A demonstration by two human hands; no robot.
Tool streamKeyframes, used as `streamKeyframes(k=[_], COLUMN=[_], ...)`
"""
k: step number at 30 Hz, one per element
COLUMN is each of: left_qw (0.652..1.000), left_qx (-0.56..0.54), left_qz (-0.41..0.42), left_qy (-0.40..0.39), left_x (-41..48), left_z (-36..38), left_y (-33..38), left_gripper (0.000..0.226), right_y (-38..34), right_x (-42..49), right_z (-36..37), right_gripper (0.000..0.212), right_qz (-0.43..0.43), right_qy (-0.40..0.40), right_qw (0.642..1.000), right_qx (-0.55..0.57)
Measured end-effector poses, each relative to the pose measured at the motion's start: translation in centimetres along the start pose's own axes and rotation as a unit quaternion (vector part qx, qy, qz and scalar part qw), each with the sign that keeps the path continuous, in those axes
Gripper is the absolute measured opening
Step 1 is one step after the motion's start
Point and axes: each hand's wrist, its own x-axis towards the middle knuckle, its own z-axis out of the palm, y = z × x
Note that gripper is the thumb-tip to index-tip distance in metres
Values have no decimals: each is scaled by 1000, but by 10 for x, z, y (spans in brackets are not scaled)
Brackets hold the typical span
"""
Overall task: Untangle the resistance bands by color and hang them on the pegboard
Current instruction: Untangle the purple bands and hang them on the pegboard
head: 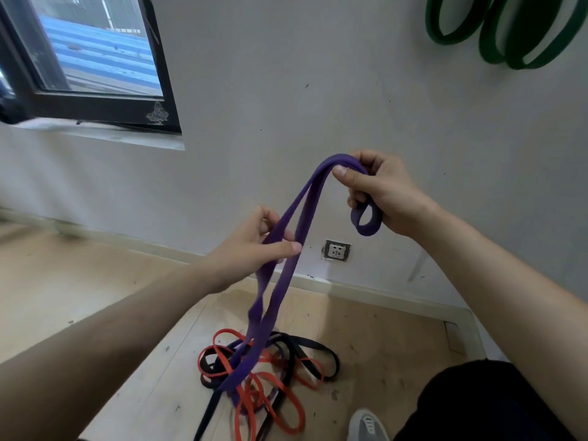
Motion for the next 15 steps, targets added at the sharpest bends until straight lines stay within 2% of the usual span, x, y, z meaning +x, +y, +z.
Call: streamKeyframes(k=[4, 6, 9, 13, 15], left_qw=[998, 995, 990, 990, 991], left_qx=[60, 88, 130, 110, 95], left_qz=[10, 27, 50, 70, 67], left_qy=[32, 36, 40, 60, 61], left_x=[15, 22, 27, 29, 28], left_z=[27, 36, 46, 41, 33], left_y=[-7, -8, -6, -8, -8], left_gripper=[81, 85, 66, 23, 19], right_y=[-5, -7, -7, -2, 4], right_x=[-2, -3, -4, -3, -2], right_z=[3, 3, 1, -13, -23], right_gripper=[6, 5, 9, 17, 20], right_qz=[-13, -20, -25, -16, -2], right_qy=[10, 12, 15, 21, 35], right_qw=[1000, 1000, 1000, 999, 999], right_qx=[1, 5, 11, 19, 15])
